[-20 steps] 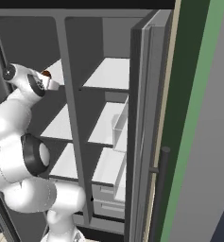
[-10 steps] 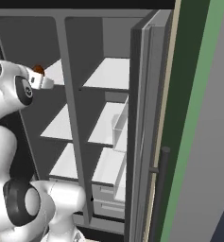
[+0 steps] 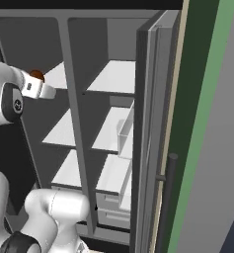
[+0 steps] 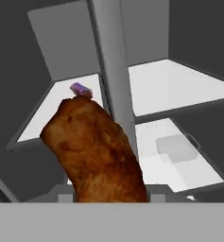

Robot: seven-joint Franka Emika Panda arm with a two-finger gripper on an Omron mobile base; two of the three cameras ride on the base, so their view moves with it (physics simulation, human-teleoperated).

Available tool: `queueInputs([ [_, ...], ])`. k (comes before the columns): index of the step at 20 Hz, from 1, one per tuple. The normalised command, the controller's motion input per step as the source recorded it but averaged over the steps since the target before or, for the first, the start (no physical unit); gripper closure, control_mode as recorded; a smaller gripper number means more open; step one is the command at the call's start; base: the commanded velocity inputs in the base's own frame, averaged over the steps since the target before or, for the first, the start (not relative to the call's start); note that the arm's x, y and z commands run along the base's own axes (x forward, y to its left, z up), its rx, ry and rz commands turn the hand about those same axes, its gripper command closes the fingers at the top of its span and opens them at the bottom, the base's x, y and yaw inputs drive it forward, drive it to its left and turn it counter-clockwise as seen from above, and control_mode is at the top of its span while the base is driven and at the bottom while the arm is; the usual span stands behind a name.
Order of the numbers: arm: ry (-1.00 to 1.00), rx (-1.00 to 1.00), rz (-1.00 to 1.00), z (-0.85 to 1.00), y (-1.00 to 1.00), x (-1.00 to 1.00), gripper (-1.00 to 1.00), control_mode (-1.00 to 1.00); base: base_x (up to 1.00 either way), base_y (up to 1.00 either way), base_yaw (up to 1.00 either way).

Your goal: Pick up the frozen chicken drumstick from the freezer, place it on any shelf in the fridge, and close the fridge and freezer doors when done.

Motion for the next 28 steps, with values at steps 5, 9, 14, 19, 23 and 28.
queueInputs([
  [5,-0.03,0.14,0.00,0.04,-1.00,-0.41,1.00,-1.00,0.00,0.00,0.00],
  [9,-0.05,0.09,0.00,0.27,-0.99,-0.01,1.00,-1.00,0.00,0.00,0.00],
  [14,0.01,0.02,0.00,0.13,-0.77,0.31,1.00,-1.00,0.00,0.00,0.00],
  [19,0.25,0.00,0.00,-0.04,-0.19,0.72,1.00,-1.00,0.00,0.00,0.00],
  [23,0.36,-0.01,0.00,-0.02,-0.07,0.82,1.00,-1.00,0.00,0.00,0.00],
  [28,0.24,0.00,0.00,-0.14,-0.30,0.76,1.00,-1.00,0.00,0.00,0.00],
])
